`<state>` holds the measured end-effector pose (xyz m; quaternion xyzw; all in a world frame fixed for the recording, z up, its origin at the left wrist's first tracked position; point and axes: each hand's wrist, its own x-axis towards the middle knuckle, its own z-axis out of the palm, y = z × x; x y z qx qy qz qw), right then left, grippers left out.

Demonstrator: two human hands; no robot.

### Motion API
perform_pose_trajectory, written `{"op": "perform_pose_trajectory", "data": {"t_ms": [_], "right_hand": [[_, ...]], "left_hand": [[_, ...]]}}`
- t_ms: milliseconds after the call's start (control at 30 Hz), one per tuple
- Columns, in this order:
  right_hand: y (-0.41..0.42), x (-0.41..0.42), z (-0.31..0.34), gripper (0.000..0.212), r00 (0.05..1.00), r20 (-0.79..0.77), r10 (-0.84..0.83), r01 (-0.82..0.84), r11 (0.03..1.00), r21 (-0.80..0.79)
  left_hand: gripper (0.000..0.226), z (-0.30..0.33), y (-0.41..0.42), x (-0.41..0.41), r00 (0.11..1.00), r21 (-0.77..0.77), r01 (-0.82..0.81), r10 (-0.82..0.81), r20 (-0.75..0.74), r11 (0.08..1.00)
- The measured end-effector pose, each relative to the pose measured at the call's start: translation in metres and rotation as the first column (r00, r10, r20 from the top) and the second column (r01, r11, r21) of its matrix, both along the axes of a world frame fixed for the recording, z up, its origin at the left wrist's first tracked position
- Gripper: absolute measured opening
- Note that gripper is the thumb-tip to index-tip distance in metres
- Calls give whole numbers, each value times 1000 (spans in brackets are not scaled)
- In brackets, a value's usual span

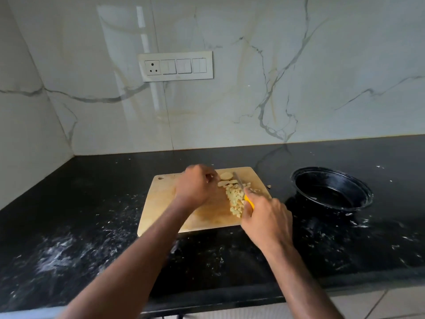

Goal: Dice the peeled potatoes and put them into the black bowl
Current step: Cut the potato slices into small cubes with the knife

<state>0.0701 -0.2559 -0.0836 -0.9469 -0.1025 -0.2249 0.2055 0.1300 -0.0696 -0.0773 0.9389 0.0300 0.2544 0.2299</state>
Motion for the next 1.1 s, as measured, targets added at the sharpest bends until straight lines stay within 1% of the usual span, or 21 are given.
{"op": "perform_pose_trajectory", "data": {"t_ms": [67,167,233,267,500,633,700,833,967,1033,1100], "right_hand": [[-1,3,-2,46,1000,-7,10,-10,1000,-4],[-7,8,-1,44,1000,-26,6,-6,1000,-6],[-8,8,-1,43,999,-32,8,-8,1000,-1],[-8,8,-1,43,999,-29,13,-13,1000,1],[-6,10,-3,46,999,-21,41,-41,999,5],[-5,9,-3,47,999,-27,45,-45,999,9],[-5,9,-4,48,999,-22,48,-48,999,18],[-6,10,-5,48,998,-18,54,-54,998,25],[-8,10,-7,50,999,-4,40,-40,998,37],[-8,11,-8,50,999,13,31,-32,998,50],[-8,12,-10,49,999,33,29,-31,998,55]], "left_hand": [[23,9,-5,24,998,50,8,-5,-62,999],[35,17,-16,50,978,220,41,5,-207,975],[42,17,-20,61,966,317,42,43,-256,948],[44,16,-20,65,961,335,40,56,-271,941],[34,11,-22,78,941,247,48,39,-335,968],[37,8,-23,81,938,182,51,15,-346,982],[36,7,-26,81,947,173,43,15,-320,984],[17,10,-30,80,962,126,15,20,-271,992],[10,14,-27,71,981,86,-29,45,-190,996],[7,16,-23,59,994,45,-40,44,-98,998],[8,14,-16,39,999,-20,11,-10,38,1000]]}}
